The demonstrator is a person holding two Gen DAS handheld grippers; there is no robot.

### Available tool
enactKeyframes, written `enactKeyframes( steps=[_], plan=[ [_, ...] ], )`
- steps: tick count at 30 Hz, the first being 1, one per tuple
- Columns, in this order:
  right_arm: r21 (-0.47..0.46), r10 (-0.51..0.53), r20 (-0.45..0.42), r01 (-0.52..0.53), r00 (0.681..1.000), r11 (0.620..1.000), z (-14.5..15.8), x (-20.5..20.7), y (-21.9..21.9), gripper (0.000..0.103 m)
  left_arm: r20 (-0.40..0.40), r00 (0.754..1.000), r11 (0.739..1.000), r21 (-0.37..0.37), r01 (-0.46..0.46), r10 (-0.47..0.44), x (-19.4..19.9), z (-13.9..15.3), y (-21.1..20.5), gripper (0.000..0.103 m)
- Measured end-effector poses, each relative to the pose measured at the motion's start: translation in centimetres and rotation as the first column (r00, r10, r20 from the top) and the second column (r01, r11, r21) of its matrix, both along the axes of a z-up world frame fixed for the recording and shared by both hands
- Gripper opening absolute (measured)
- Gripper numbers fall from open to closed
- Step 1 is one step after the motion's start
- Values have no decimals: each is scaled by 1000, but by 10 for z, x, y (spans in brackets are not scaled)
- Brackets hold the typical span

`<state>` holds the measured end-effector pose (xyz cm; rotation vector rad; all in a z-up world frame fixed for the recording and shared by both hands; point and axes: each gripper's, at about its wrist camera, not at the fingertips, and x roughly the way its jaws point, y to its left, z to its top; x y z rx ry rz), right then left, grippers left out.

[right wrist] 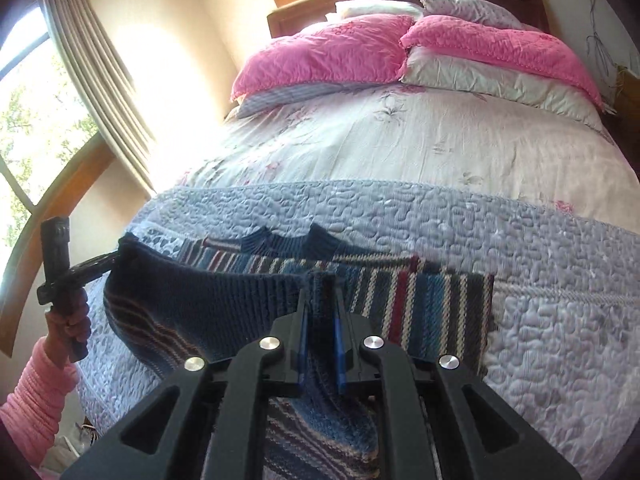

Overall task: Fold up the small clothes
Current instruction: 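Carry the hem over the body to the collar with both grippers, then open them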

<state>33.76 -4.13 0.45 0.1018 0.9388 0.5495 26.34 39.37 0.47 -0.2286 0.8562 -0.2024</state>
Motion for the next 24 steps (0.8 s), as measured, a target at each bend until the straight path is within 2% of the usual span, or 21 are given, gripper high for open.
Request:
enactKeyframes(
  steps=[5, 7, 10, 18, 22, 24],
  plan=[
    [-35, -46, -43, 45, 998, 998, -18, 61, 12, 10, -25, 998, 998, 39, -52, 53, 53, -13, 7, 17],
    [-52, -62, -73, 58, 995, 997, -35, 81, 16, 10, -45, 996, 995, 69, -74, 77, 70, -26, 7, 17],
    [-79, -84, -117, 75, 990, 994, -64, 100, 18, 10, -95, 991, 994, 68, -91, 98, 89, -51, 12, 17],
    [-102, -143, -205, 124, 968, 987, -126, 121, 16, 11, -197, 974, 987, 137, -86, 113, 112, -112, 6, 18],
    [-149, -171, -223, 140, 960, 979, -148, 125, 17, 17, -236, 962, 982, 157, -104, 140, 118, -132, 6, 30],
    [-136, -179, -218, 151, 960, 979, -153, 123, 16, 17, -239, 960, 983, 144, -117, 149, 118, -135, 9, 31]
  ],
)
